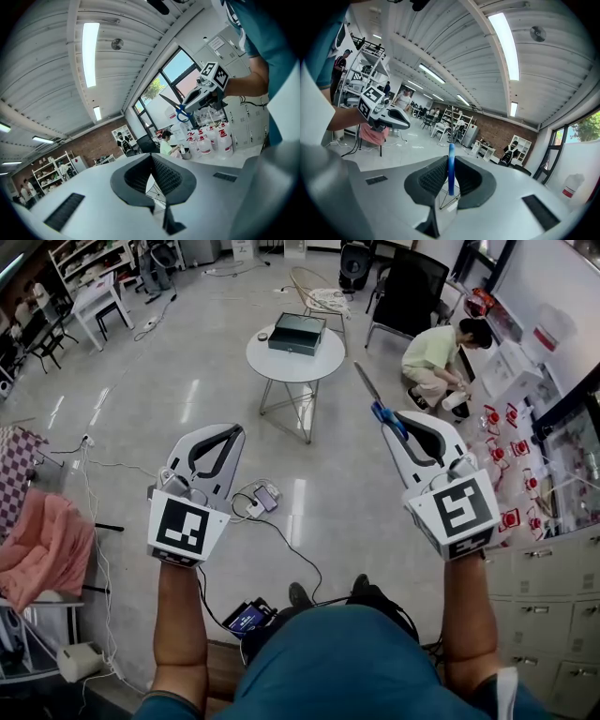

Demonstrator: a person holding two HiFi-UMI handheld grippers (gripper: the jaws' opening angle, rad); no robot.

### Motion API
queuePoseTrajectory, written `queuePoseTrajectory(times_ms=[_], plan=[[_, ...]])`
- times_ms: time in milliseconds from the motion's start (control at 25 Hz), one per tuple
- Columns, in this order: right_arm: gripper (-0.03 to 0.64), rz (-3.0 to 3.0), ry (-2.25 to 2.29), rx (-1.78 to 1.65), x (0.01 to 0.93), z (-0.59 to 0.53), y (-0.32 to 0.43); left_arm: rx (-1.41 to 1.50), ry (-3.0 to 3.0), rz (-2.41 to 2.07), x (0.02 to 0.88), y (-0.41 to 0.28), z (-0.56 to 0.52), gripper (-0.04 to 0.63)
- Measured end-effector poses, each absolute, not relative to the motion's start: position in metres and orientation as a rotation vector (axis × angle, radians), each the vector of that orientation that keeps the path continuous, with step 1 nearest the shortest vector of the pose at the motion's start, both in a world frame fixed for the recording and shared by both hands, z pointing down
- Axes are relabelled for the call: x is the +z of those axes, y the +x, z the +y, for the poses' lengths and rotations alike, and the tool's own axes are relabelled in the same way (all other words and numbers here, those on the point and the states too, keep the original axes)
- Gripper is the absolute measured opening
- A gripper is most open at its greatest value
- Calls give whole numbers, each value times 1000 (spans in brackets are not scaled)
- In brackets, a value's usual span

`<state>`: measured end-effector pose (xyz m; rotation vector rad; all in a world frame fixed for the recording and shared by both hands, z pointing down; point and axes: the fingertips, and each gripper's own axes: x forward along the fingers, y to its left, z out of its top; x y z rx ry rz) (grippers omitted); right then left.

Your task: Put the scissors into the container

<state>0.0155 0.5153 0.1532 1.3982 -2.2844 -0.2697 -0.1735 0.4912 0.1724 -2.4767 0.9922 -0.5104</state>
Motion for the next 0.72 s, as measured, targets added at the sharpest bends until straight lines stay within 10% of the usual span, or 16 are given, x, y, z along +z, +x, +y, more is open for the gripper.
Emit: queuePoseTrajectory(times_ms=[720], plan=[[54, -2412, 1290, -251, 164, 398, 82, -619, -2419, 1089, 178, -107, 405, 17]])
